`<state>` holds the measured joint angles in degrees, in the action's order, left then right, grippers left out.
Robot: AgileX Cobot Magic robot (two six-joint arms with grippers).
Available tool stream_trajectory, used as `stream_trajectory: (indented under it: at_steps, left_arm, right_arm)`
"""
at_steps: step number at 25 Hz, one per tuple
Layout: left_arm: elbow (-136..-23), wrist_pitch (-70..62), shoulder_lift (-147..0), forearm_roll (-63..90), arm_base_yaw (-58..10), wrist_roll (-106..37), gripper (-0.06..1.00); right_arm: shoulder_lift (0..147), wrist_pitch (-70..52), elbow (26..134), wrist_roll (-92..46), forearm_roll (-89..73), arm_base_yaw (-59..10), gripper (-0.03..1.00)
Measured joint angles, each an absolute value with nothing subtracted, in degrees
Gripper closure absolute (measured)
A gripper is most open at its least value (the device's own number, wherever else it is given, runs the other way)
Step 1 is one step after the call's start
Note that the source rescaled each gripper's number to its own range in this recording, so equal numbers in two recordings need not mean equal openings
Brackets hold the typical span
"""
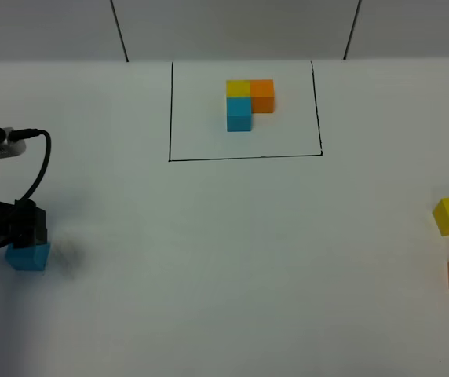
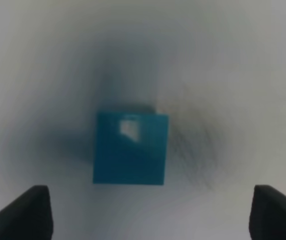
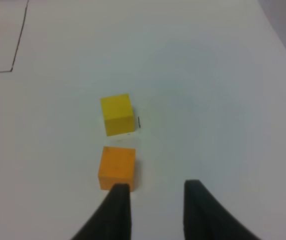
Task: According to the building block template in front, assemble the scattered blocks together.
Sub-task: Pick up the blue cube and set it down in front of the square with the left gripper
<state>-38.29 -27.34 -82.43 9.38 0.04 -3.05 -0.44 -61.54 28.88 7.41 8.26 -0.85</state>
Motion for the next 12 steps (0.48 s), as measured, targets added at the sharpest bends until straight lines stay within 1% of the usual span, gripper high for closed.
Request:
stream_trajectory:
  at_steps: [12]
  left_arm:
    - [-38.3,-17.9,-92.7,9.6,0.0,-3.5,0.26]
  right_arm:
    - [-0.4,-61.5,28.9,7.4,8.3,-0.9,0.96]
